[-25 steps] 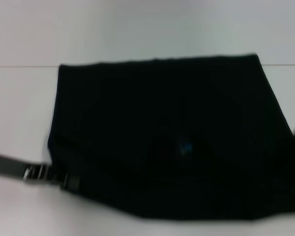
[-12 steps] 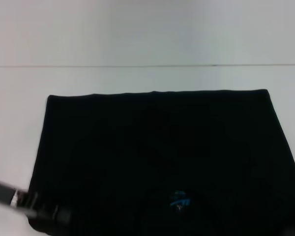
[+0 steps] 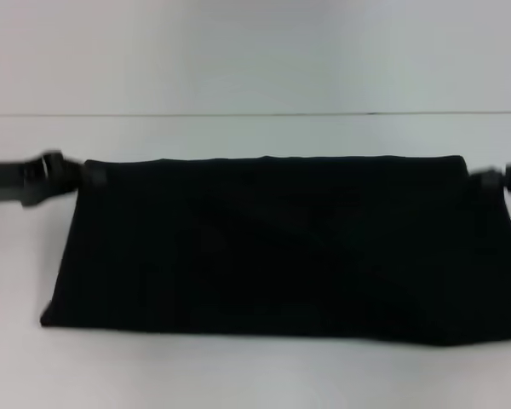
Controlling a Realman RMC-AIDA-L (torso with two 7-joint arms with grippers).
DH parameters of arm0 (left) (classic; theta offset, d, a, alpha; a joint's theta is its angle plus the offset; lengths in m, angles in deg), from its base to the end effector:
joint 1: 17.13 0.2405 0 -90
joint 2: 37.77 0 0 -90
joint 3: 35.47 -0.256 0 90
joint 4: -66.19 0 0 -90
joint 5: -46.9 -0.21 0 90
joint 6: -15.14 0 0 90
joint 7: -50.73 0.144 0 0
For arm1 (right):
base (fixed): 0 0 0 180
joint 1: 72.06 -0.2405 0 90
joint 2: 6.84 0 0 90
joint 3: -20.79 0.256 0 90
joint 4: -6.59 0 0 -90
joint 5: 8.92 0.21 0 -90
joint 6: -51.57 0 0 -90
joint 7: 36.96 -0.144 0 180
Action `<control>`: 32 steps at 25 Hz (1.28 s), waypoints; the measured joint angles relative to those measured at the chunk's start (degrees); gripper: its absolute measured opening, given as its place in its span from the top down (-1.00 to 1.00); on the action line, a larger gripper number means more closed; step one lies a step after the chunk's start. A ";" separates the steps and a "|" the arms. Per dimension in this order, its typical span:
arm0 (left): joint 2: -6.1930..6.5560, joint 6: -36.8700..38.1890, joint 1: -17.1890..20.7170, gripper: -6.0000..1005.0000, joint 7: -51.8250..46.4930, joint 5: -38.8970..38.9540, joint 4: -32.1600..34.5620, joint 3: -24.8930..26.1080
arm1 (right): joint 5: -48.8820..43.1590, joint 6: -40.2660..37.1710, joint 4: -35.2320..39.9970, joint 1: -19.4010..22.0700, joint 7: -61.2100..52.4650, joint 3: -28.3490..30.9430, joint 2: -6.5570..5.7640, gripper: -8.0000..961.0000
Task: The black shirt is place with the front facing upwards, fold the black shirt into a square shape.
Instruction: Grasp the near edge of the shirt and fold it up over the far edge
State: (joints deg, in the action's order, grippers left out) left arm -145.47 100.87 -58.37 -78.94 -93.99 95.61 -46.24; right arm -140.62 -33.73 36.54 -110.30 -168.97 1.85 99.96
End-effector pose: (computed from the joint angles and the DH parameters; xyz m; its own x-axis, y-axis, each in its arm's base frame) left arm -0.2989 0.3832 0.0821 0.1004 0.8439 0.5270 0.9785 -0.1796 0.1013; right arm 0.3026 0.3791 0.0893 0.0745 -0.8365 -0.5428 -0.9778 -0.1681 0.1248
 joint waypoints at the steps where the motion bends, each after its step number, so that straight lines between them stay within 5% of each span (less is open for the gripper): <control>1: -0.57 -2.78 0.28 0.93 0.02 1.75 -0.12 0.47 | 1.28 2.54 -0.88 -0.05 0.34 -0.16 0.27 0.88; 9: -3.55 -15.73 0.08 0.93 1.83 7.28 -2.13 0.06 | 4.62 18.67 -2.29 -2.33 4.29 -0.83 4.82 0.88; 18: -4.91 -23.83 -3.79 0.93 2.95 7.55 -2.23 -2.21 | 8.48 24.57 -2.66 -4.85 6.47 -1.37 5.64 0.88; 26: -9.11 -38.05 -5.82 0.93 4.64 7.92 -1.98 -4.42 | 8.33 40.79 -4.83 -6.69 7.02 -10.35 8.40 0.79; 27: -11.12 -43.93 -6.24 0.93 6.70 8.75 -1.90 -4.45 | 8.39 43.04 -5.37 -7.03 7.47 -11.52 8.74 0.78; 32: -12.59 -48.63 -6.76 0.85 12.90 12.23 -2.97 -4.96 | 8.66 48.39 -5.76 -7.59 10.12 -12.48 10.63 0.71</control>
State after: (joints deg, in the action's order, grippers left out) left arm -158.06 52.24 -65.13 -66.04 -81.76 92.64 -51.20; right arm -131.97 14.66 30.78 -117.89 -158.85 -10.62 110.58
